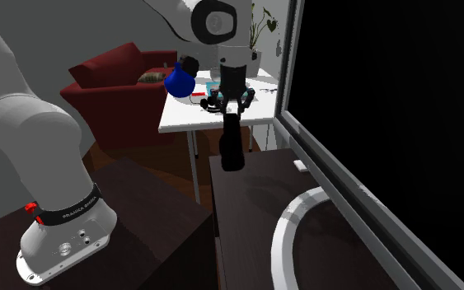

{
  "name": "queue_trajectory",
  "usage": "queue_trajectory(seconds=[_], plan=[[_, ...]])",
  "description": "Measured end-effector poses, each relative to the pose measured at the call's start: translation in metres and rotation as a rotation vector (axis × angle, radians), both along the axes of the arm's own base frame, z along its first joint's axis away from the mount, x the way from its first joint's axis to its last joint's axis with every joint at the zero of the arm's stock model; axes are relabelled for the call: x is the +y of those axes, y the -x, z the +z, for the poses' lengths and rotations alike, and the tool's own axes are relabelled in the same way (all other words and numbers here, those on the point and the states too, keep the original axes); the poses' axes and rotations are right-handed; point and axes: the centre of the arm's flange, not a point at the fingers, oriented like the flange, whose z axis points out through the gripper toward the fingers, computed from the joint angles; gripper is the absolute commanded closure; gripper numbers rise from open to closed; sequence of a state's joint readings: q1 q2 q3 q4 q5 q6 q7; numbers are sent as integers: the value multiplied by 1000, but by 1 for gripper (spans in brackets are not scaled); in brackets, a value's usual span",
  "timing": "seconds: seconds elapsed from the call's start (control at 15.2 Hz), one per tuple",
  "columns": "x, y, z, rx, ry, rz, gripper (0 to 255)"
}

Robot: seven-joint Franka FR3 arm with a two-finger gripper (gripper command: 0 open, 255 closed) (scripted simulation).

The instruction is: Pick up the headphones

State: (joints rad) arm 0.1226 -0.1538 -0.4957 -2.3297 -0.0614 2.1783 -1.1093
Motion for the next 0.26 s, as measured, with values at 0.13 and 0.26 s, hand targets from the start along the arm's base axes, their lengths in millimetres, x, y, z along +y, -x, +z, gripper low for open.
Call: queue_trajectory(seconds=[0.13, 0.26], plan=[[-1, 0, 10, 0, 0, 0, 255], [0, 0, 18, 0, 0, 0, 255]])
